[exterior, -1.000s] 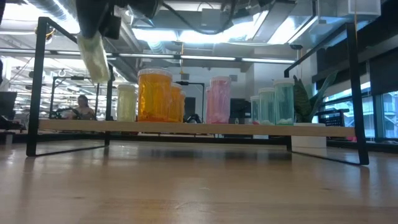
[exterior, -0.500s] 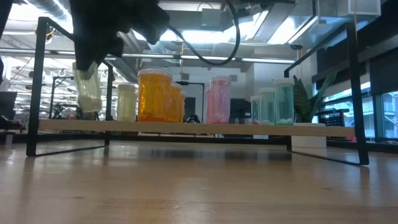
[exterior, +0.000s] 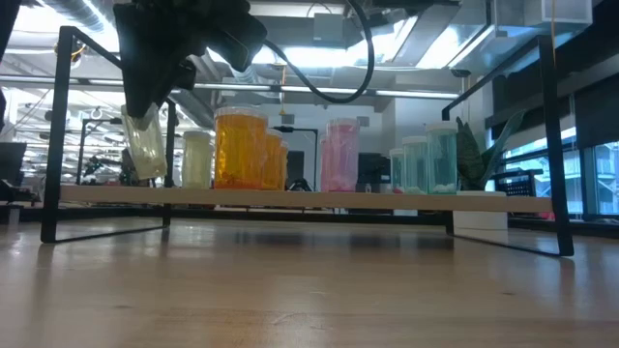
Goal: Pick and place medicine bottles onto shelf by color
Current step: Put the yellow pill bottle aligned with the yellow pill bottle on the shelf
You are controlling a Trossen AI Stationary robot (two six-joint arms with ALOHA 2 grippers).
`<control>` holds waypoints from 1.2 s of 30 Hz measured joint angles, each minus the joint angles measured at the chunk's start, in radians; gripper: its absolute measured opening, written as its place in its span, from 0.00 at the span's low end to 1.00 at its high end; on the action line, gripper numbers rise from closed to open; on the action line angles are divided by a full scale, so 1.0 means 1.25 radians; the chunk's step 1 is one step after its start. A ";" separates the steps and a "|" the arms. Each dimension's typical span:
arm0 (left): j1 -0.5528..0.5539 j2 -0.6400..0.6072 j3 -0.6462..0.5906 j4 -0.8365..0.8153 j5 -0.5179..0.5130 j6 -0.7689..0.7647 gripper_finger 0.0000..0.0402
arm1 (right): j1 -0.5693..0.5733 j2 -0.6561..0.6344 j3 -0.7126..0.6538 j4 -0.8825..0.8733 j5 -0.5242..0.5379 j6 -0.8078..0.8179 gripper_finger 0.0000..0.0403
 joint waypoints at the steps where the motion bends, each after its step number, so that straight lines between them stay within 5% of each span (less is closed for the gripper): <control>1: 0.000 0.000 0.000 0.000 -0.002 0.000 0.25 | 0.000 0.000 0.000 0.000 0.000 0.000 0.51; 36: 0.021 0.000 0.000 -0.023 0.019 0.020 0.25 | 0.000 0.000 0.000 0.006 0.000 -0.001 0.51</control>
